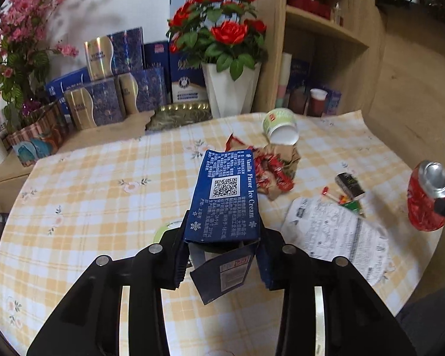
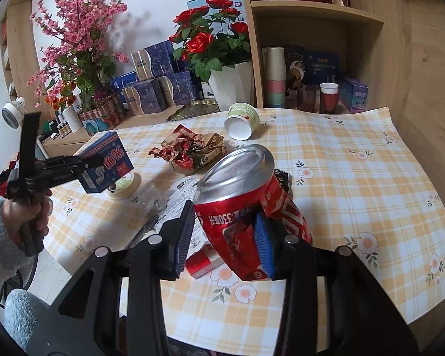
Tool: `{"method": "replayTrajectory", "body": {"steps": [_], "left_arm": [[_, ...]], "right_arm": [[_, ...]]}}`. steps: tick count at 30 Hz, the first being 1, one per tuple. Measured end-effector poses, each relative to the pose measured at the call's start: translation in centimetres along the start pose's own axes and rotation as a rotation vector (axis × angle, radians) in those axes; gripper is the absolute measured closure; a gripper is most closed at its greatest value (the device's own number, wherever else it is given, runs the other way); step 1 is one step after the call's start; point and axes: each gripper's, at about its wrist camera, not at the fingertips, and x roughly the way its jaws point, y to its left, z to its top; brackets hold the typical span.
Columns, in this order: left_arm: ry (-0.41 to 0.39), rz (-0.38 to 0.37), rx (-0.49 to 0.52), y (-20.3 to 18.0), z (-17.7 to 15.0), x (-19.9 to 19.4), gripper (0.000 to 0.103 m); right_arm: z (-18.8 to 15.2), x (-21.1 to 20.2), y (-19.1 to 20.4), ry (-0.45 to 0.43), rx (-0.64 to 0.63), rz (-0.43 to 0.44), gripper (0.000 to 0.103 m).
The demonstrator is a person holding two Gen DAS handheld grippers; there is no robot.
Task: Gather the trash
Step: 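Grasp the small blue milk carton with the left tool while right tool holds the can, then drop the carton and the can into the pink bin, opening both tools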
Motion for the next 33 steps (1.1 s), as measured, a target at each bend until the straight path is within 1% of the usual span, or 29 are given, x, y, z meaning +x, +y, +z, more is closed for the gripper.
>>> {"method": "replayTrajectory", "body": {"steps": [4,10,17,23,27,30,33], "left_arm": [[-0.031,-0.023,0.007,-0.9,-0.1,-2.7,0.066],[-0.069,-0.058,0.028,-2.8,-1.6,-7.0,0.066],[-0.089,-0.112,0.029,-5.2,-4.8,-11.7,0.066],[-0.096,-0.149,0.043,-7.3,-8.1,-14.4,0.066],[-0.075,-0.171,0.017,-8.1,-10.8,-15.2,0.066],[-0.04,-0.198,-0.013,-8.6,-13.3,-15.6,0.066],[-0.003,-0.221,-0.005,-9.1,-15.3,-15.4,0.066]], "right_arm": [[-0.6,-1.1,0.4,-0.001,-0.005,0.002,0.062],[-1.7,-2.7,1.4,-0.003,-0.009,0.012,0.062],[-3.1,-4.8,2.8,-0.007,-0.026,0.026,0.062],[-4.5,-6.3,4.1,-0.002,-0.051,0.034,0.062],[-5.4,-7.4,4.9,0.002,-0.069,0.038,0.062],[-6.2,-8.4,5.1,-0.005,-0.054,0.047,0.062],[-6.9,-9.0,5.2,-0.005,-0.045,0.052,0.062]]}}
